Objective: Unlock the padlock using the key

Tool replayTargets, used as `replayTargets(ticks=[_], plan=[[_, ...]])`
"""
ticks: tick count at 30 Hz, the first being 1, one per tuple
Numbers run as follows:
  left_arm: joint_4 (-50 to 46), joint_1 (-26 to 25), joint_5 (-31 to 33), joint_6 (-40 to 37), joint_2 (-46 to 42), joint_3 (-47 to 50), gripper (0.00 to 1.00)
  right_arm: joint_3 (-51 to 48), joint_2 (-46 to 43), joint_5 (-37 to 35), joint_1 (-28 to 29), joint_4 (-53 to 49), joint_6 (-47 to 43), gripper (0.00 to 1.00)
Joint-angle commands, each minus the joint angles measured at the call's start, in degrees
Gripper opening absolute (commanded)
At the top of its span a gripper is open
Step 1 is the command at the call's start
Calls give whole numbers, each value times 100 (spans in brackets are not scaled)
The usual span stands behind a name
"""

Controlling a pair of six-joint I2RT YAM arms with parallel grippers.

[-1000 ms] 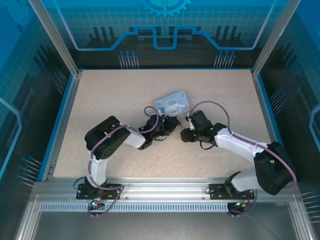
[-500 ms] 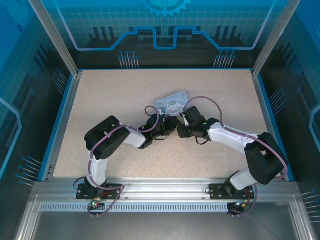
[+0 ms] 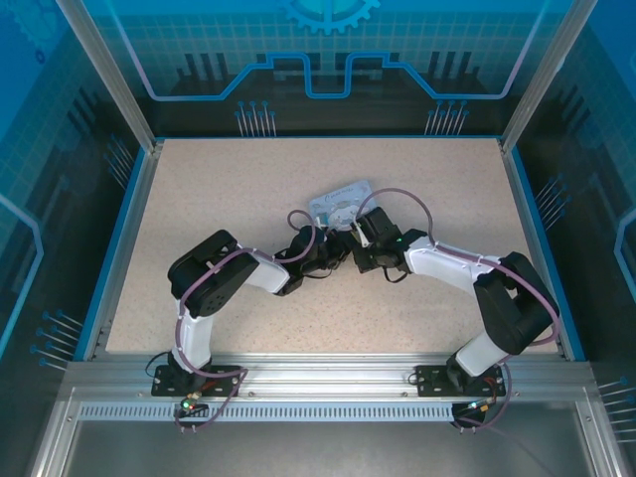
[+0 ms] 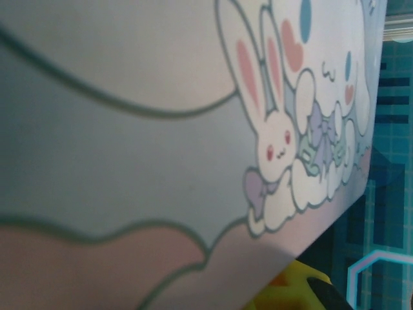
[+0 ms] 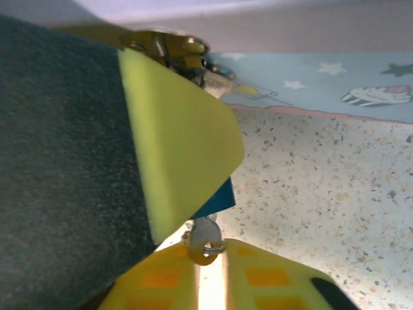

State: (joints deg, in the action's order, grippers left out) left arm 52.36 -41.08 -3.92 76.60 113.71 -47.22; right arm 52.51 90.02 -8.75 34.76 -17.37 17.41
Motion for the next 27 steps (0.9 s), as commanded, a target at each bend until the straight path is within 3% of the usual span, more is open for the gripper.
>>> replayTargets(ticks=[1,4,8,10,11,13,19,27], plan=[[-584,-28,-328,288,37,123,0,197,-135,167,-54,152,-18,7],[-553,-23,-320,286,37,143,0,75,-257,776,-246,256,65,4],[-543,-32,-321,286,40,145,0,-254,-384,2461,-756,807,433,2],[-545,-28,-320,272,44,155,0,-495,-430,3195,-970,1125,668,10],[-533,-26,-325,276,42,159,0,-577,-472,3434,-1053,1226,759,21],[-543,-25,-337,276,46,176,0,-699,-631,3490,-1190,1219,893,37],[-700,-23,-530,135,-2,326,0,-1420,-1365,3648,-1922,1287,1449,54],[-2110,-36,-931,-759,-342,375,0,-1743,-1887,3395,-2050,1156,2001,57]])
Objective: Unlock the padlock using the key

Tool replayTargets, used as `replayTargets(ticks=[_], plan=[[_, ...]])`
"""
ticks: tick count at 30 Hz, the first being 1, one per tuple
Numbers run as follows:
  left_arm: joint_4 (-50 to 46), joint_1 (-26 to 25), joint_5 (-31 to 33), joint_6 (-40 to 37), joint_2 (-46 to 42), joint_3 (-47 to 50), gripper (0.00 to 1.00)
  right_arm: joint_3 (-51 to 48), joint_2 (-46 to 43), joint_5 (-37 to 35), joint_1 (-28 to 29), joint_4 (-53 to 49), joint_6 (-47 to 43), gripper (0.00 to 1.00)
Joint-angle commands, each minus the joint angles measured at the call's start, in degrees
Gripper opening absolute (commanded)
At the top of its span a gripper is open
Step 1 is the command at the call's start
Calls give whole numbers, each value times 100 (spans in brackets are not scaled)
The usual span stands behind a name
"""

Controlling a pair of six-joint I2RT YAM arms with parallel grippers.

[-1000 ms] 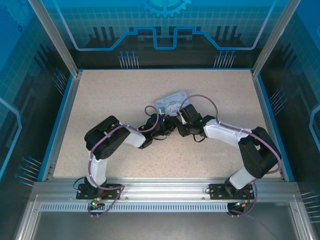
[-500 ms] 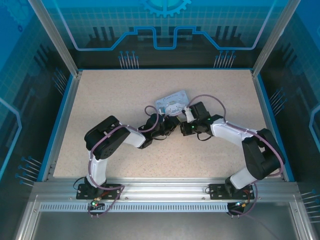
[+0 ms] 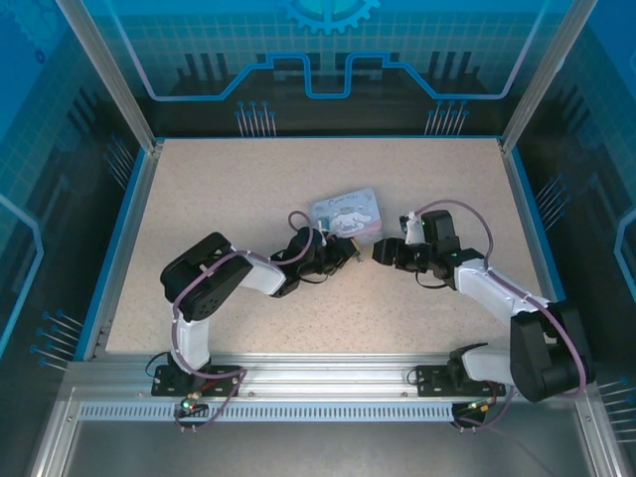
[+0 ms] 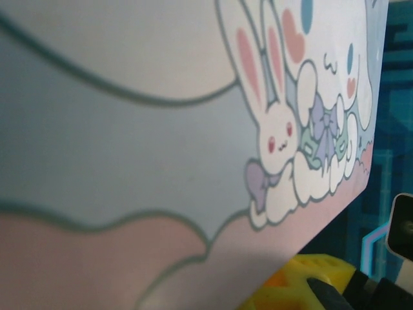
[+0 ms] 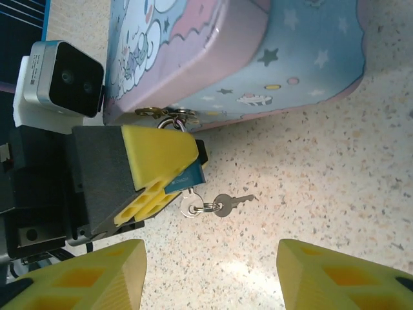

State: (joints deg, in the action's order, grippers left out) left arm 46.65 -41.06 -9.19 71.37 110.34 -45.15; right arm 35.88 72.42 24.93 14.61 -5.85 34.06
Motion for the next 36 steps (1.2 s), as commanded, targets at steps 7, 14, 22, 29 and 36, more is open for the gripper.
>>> replayTargets(ticks=[7,14,22,29,36], plan=[[-2919,-130,-393,-1161,-105,-196,0,-247,-47,51,-29,332,813,57],[-3047,-151,-477,-1267,142,-326,20,-337,82,-22,129,485,939,57],[-3166,-152,-435,-1337,-203,-203,58,-372,255,-184,392,750,1147,57],[-3567,-45,-315,-1512,-1133,-90,71,-345,433,-542,634,766,1014,56],[-3833,433,-333,-1488,-1953,-79,79,-69,979,-1152,1054,602,436,54]])
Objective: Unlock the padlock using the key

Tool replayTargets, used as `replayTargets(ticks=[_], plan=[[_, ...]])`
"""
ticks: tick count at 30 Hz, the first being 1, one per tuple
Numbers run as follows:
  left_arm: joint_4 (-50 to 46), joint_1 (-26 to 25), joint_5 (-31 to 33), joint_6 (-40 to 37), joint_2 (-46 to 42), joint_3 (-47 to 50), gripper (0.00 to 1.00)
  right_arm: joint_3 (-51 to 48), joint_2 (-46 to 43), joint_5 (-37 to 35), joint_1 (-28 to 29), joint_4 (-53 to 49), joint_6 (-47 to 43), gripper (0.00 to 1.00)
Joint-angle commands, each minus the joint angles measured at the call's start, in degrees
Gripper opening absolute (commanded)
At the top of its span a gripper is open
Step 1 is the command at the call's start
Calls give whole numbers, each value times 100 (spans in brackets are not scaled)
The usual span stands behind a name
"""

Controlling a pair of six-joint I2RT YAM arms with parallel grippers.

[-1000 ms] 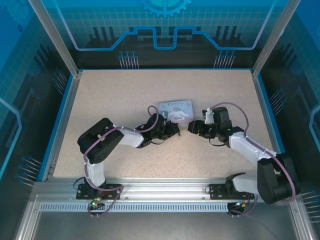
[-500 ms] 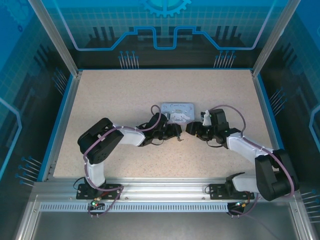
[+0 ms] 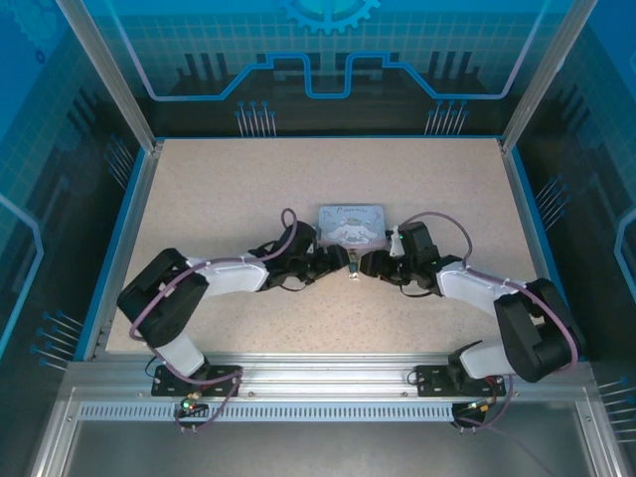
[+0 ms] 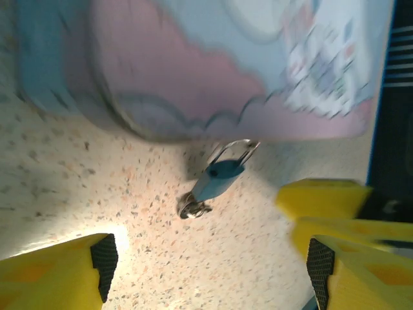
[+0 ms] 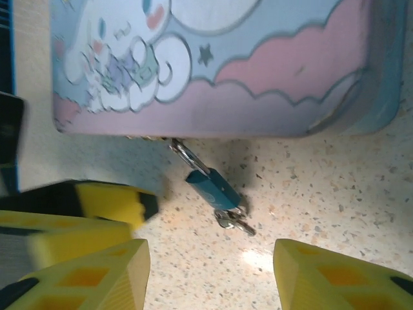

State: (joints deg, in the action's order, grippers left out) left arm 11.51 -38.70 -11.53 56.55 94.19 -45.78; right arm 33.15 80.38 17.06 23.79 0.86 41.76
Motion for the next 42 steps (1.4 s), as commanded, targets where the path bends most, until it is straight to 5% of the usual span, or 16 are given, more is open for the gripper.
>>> replayTargets(ticks=[1,29,32,37,42], plan=[[-385,292,-109,-29,-398,-65,80,260,308,-436,182,-69,-413,54],[-455,1168,-674,0,384,-1049,82,833,1598,65,512,722,-537,45],[-491,1185,-697,-24,483,-1149,82,851,1681,26,511,706,-554,36],[-675,1207,-685,-167,689,-1376,83,841,1677,5,456,605,-631,7],[-1156,1207,-516,-572,835,-1637,83,671,1466,68,227,571,-642,0]])
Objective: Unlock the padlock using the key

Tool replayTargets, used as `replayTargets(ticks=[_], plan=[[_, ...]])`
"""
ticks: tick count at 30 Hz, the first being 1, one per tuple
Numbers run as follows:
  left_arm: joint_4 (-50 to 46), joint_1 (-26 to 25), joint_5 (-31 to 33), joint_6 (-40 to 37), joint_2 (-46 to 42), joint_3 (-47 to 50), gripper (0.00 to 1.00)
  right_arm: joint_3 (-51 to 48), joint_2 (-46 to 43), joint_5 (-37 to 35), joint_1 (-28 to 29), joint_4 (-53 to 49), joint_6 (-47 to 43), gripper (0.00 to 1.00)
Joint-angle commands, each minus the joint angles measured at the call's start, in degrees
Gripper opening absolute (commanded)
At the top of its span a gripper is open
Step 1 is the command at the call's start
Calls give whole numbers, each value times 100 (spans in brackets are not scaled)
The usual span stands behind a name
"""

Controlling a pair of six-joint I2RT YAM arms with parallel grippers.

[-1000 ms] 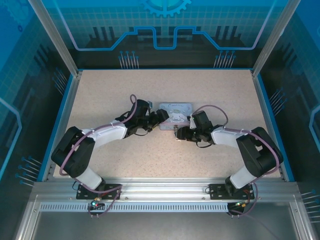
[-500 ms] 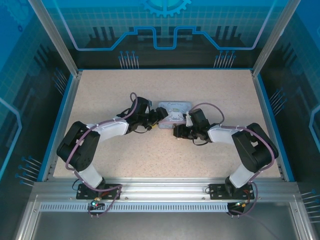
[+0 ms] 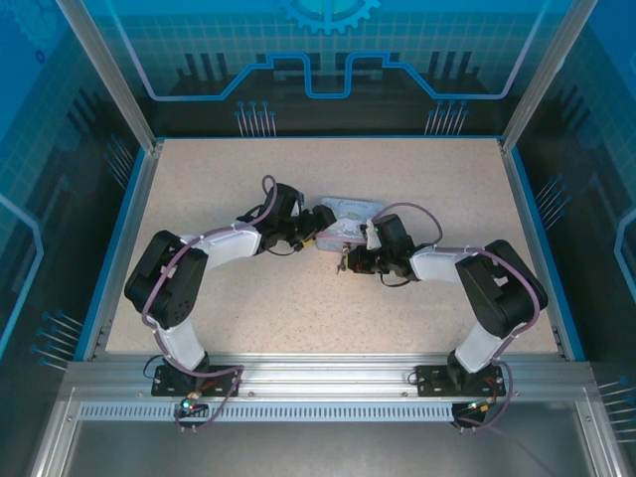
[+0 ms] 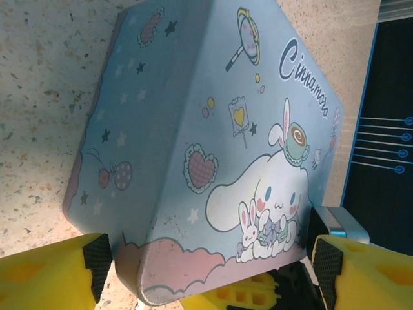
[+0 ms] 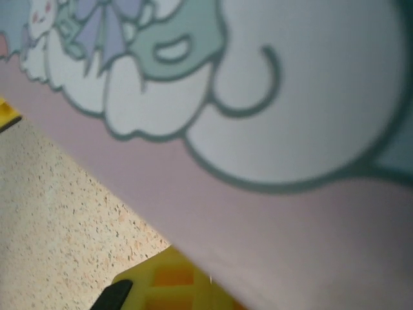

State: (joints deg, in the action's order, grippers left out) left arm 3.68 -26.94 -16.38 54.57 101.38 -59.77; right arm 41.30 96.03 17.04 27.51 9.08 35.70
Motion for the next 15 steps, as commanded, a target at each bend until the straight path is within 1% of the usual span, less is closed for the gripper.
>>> replayTargets(ticks=[1,7,15], plan=[[-468,34,15,-453,127,-270,83,-184,-143,92,-198,-249,-37,0],[-854,10,297,-800,176,-351,84,-360,-274,403,-467,-17,272,0],[-1414,-213,1049,-1304,315,-530,85,-564,-245,646,-472,541,1083,0]])
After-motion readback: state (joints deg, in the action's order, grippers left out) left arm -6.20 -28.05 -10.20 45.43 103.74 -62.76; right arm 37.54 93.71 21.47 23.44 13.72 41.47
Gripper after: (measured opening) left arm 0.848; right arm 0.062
